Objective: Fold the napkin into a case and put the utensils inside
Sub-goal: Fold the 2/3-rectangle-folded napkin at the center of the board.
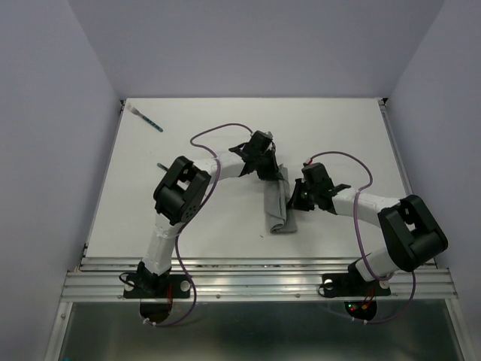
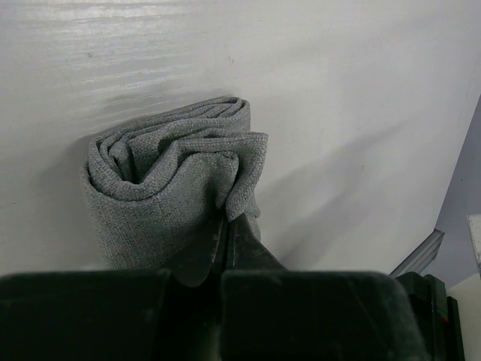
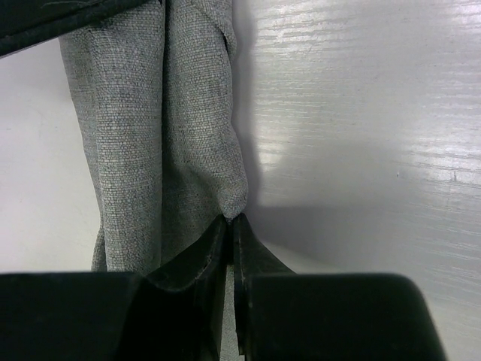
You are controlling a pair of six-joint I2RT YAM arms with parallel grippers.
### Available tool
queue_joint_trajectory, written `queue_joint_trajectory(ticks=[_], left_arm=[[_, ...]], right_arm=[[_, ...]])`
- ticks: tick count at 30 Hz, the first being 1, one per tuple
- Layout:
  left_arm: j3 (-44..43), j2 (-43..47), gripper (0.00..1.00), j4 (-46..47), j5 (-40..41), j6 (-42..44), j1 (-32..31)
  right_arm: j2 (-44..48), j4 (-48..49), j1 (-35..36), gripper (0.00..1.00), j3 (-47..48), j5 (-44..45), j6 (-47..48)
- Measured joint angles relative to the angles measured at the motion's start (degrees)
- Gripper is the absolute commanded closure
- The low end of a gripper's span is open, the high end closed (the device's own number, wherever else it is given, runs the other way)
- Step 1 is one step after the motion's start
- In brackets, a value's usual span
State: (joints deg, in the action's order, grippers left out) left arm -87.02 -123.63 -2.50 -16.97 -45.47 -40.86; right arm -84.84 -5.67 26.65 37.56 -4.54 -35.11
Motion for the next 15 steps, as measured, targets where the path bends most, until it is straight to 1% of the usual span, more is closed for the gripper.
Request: queue_joint_trajectory(ticks=[15], left_arm=[[-0.1, 0.2, 1.00, -0.3, 0.5, -3.1, -0.1]], right_arm=[[-0.4, 0.6, 0.0, 0.91, 0.0, -0.3, 0.0]])
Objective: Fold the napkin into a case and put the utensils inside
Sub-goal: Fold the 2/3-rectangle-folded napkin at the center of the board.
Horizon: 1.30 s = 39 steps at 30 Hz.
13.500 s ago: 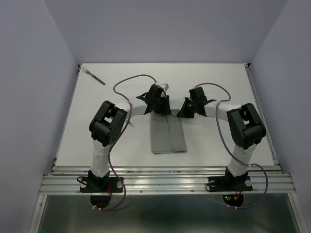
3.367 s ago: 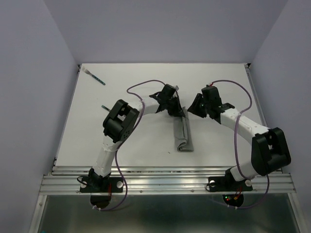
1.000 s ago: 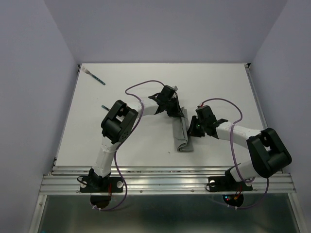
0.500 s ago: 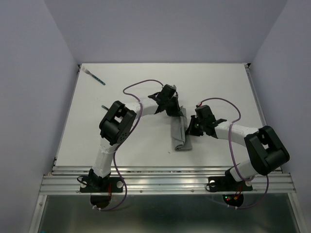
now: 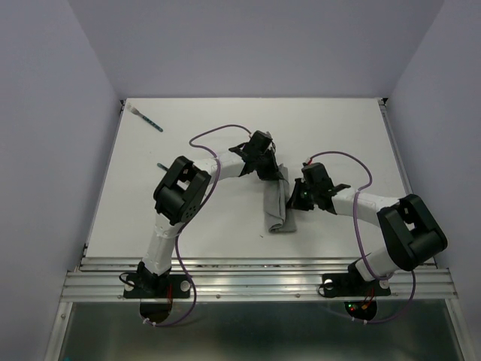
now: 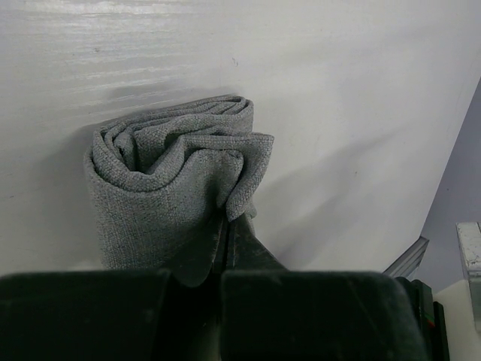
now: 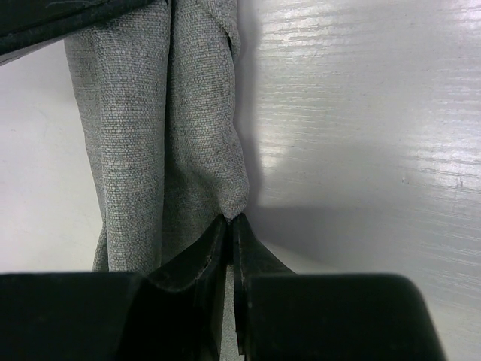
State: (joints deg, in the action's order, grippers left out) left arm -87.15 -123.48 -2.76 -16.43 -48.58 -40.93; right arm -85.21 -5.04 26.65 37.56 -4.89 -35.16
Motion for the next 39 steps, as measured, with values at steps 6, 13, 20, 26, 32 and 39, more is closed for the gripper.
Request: queue_joint_trajectory(ticks=[6, 13, 20, 26, 32, 39], left_arm=[[-0.6, 0.0, 1.00, 0.0, -0.1, -0.7, 0.0], [-1.0, 0.4, 1.00, 0.4, -0.1, -1.3, 0.0], [-1.1, 1.3, 1.00, 0.5, -0.1, -1.8, 0.0], [-1.8, 1.3, 1.00, 0.4, -0.2, -2.6, -0.3], [-3.5, 0.9, 1.00, 0.5, -0.4, -3.0, -0.9], [-4.5, -2.1, 1.00, 1.0, -0.5, -3.0, -1.7]], right_arm=[[-0.1, 0.3, 0.0, 0.91, 0.0, -0.1, 0.0], [-0.4, 0.7, 0.0, 0.91, 0.1, -0.2, 0.0], [-0.4, 0.7, 0.0, 0.91, 0.1, -0.2, -0.1], [-0.4, 0.6, 0.0, 0.91, 0.2, -0.2, -0.2], [-0.7, 0.6, 0.0, 0.91, 0.5, -0.2, -0.2], [-1.3, 0.6, 0.1, 0.90, 1.0, -0.3, -0.5]])
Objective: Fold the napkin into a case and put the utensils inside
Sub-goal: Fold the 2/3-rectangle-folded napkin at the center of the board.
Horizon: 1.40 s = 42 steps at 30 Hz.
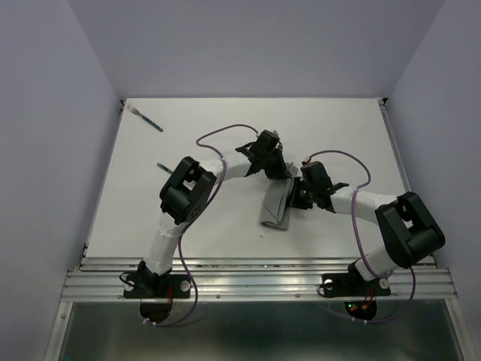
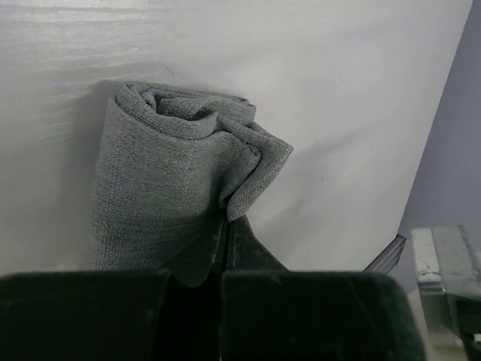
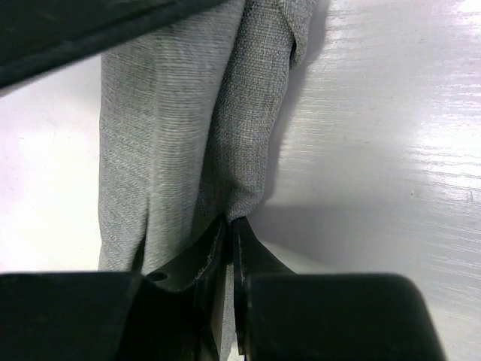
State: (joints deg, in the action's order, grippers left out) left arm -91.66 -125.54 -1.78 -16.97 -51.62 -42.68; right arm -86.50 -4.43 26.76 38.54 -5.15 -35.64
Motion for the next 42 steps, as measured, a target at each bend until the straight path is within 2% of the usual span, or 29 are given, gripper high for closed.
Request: queue_joint_trajectory(ticks=[3, 4, 6, 7, 10, 13, 18, 23, 25, 33, 35, 39, 40, 42], left_arm=[[0.0, -1.3, 1.00, 0.1, 0.0, 0.0, -0.2], [-0.1, -1.9, 1.00, 0.1, 0.0, 0.0, -0.2], [-0.4, -2.7, 1.00, 0.2, -0.2, 0.1, -0.3], [-0.6, -3.1, 1.00, 0.2, -0.3, 0.1, -0.3], [-1.1, -3.5, 1.00, 0.2, -0.8, 0.3, -0.3], [-1.2, -3.5, 1.00, 0.2, -0.9, 0.6, -0.4], [-1.2, -3.5, 1.00, 0.2, -0.9, 1.0, -0.4], [-1.2, -3.5, 1.00, 0.2, -1.0, 1.2, -0.4], [-1.2, -3.5, 1.00, 0.2, -1.0, 1.2, -0.4], [-1.2, -3.5, 1.00, 0.2, -1.0, 1.2, -0.4], [-1.2, -3.5, 1.00, 0.2, -1.0, 1.2, -0.4], [-1.2, -3.5, 1.00, 0.2, -1.0, 1.2, -0.4], [-1.2, -3.5, 1.00, 0.2, -1.0, 1.1, -0.4], [-1.2, -3.5, 1.00, 0.2, -1.0, 1.1, -0.4]], right_arm=[[0.0, 0.0, 0.0, 0.80, 0.0, 0.0, -0.2], [0.0, 0.0, 0.0, 0.68, 0.0, -0.1, -0.3], [0.1, 0.0, 0.1, 0.58, 0.0, -0.3, -1.0], [0.5, 0.0, 0.3, 0.50, 0.1, -0.2, -1.0], [2.2, -0.9, 0.5, 0.38, 0.1, 0.5, -1.4], [4.7, -3.3, 0.1, 0.31, -0.1, 1.4, -1.5], [8.9, -4.6, -2.3, 0.24, -0.2, 0.6, -1.8], [8.9, -4.6, -3.2, 0.11, -0.1, -1.3, -2.8], [8.8, -4.6, -3.2, 0.09, -0.1, -2.2, -3.3], [2.9, 0.1, -3.2, 0.09, 0.0, -6.8, -5.2], [1.8, 2.2, -3.3, 0.15, 0.1, -7.6, -5.8], [-0.2, 5.9, -3.0, 0.35, -0.2, -8.5, -6.9], [-0.5, 6.6, -3.0, 0.43, -0.4, -8.5, -7.0], [-0.7, 7.3, -2.8, 0.53, -1.1, -8.4, -7.8]])
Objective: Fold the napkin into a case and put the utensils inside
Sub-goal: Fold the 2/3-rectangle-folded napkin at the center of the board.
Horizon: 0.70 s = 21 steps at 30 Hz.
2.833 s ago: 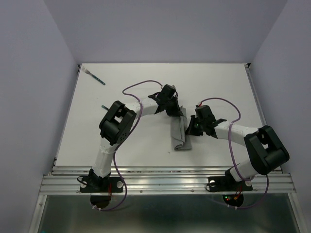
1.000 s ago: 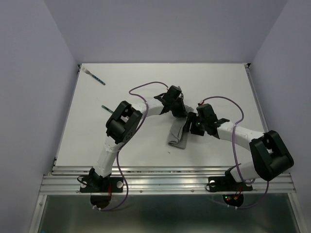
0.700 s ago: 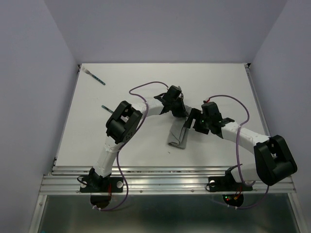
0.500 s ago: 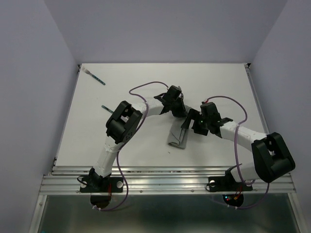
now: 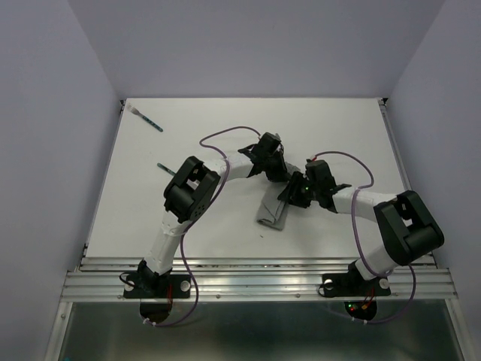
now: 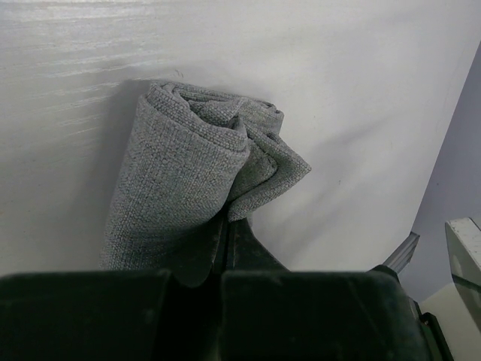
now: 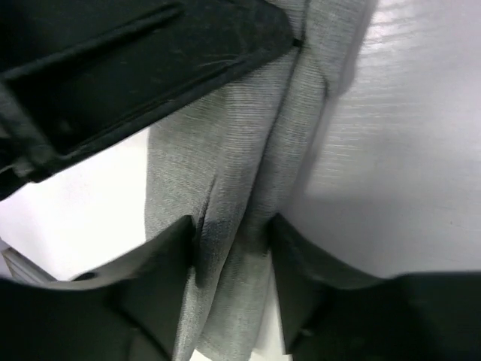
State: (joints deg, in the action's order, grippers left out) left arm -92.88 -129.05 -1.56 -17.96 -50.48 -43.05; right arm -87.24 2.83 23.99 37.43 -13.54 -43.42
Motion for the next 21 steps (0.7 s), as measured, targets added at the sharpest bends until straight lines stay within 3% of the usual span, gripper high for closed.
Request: queue_joint_trajectory(ticks=[1, 5, 6, 7, 9, 10, 14, 17, 21], left_arm=[[0.0, 0.0, 1.00, 0.0, 0.0, 0.0, 0.0], [0.0, 0.0, 1.00, 0.0, 0.0, 0.0, -0.1], [0.0, 0.0, 0.96, 0.0, 0.0, 0.0, -0.1], [0.0, 0.0, 0.84, 0.0, 0.0, 0.0, -0.1], [0.0, 0.0, 0.73, -0.2, 0.1, 0.5, -0.2], [-0.1, 0.0, 0.62, -0.4, 0.2, 0.5, -0.3], [-1.6, 0.2, 0.41, -1.7, 0.4, 2.2, -0.7], [-2.4, 1.3, 0.28, -3.9, 0.9, 4.2, -1.1], [-2.6, 4.2, 0.20, -7.6, 2.0, 6.9, -1.4]], right_arm=[[-0.1, 0.5, 0.0, 0.62, -0.4, 0.1, -0.1], [-0.1, 1.5, 0.0, 0.77, -1.9, 0.8, -1.4], [-0.1, 1.7, 0.1, 0.80, -2.1, 1.1, -1.7], [-0.1, 1.8, 0.1, 0.85, -2.4, 1.2, -2.0], [-0.1, 2.1, 0.1, 0.89, -2.8, 1.6, -2.7], [-0.1, 2.1, 0.1, 0.93, -2.8, 1.7, -3.0], [-0.1, 2.4, 0.1, 0.99, -3.1, 2.0, -3.8], [-0.1, 3.0, 0.1, 0.99, -3.5, 2.0, -4.4], [-0.1, 3.3, 0.1, 0.99, -3.7, 2.0, -4.7]])
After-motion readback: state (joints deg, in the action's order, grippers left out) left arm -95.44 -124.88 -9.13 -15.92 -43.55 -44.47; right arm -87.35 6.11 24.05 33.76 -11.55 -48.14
